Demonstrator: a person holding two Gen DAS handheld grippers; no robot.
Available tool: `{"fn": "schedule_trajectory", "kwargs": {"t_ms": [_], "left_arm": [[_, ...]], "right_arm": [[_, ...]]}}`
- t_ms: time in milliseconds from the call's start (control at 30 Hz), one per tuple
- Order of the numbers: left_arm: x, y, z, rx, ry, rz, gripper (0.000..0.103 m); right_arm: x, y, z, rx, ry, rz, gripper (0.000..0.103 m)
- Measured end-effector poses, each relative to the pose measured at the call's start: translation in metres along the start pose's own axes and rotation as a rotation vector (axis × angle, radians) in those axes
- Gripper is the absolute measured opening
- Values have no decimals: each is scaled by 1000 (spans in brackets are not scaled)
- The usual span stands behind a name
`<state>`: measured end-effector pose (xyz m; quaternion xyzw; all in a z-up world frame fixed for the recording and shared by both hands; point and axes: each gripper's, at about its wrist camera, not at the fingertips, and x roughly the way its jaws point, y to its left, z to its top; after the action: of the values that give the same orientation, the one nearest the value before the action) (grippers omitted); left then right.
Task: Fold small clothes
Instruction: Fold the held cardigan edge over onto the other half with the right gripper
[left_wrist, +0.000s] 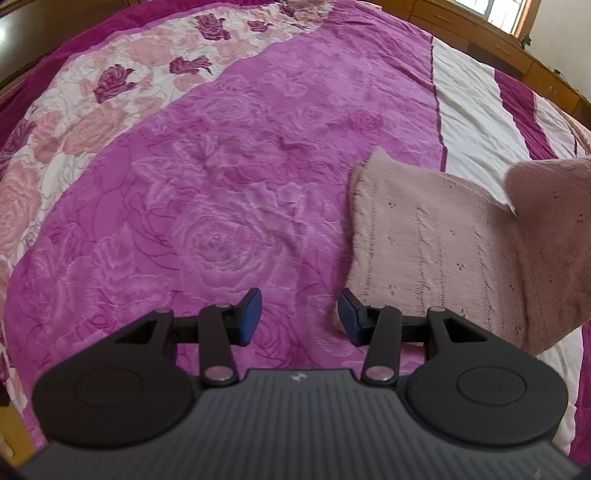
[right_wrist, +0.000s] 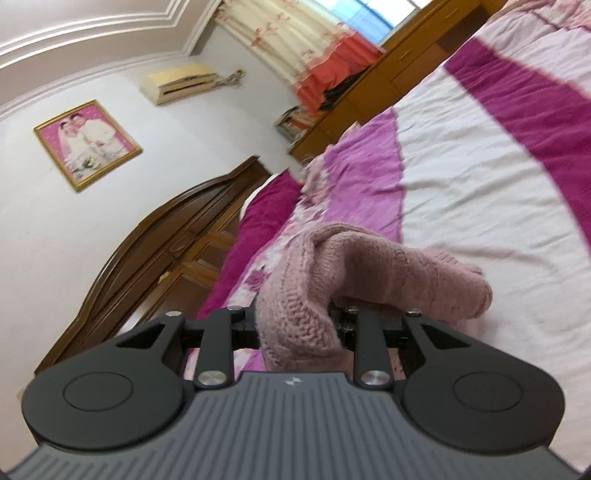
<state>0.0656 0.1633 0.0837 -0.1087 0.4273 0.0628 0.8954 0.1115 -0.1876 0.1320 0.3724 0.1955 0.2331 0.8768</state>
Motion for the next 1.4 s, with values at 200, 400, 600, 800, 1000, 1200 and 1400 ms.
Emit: {"fn": "schedule_trajectory", "kwargs": {"t_ms": [200, 400, 600, 800, 1000, 1200, 1400], "left_arm": [[1, 11, -2, -18, 1, -3, 47], [4, 21, -3, -26, 7, -4, 47], [7, 26, -4, -37, 6, -13, 47], [3, 16, 6, -15, -17, -63, 47], [-5, -4, 21, 27, -52, -120, 47], [-13, -35, 35, 113, -85, -195, 48], [0, -71, 44, 206, -98, -246, 47]], "right_arm": [[45, 15, -37, 6, 97, 2, 31], [94, 12, -85, -1, 231, -47, 31], [114, 17, -122, -117, 302, -102, 43], [102, 31, -127, -164, 314, -82, 69], [61, 44, -112, -245, 306, -62, 77], [18, 31, -94, -247, 254, -138, 77], [-20, 3, -80, -197, 177, -237, 79]]}}
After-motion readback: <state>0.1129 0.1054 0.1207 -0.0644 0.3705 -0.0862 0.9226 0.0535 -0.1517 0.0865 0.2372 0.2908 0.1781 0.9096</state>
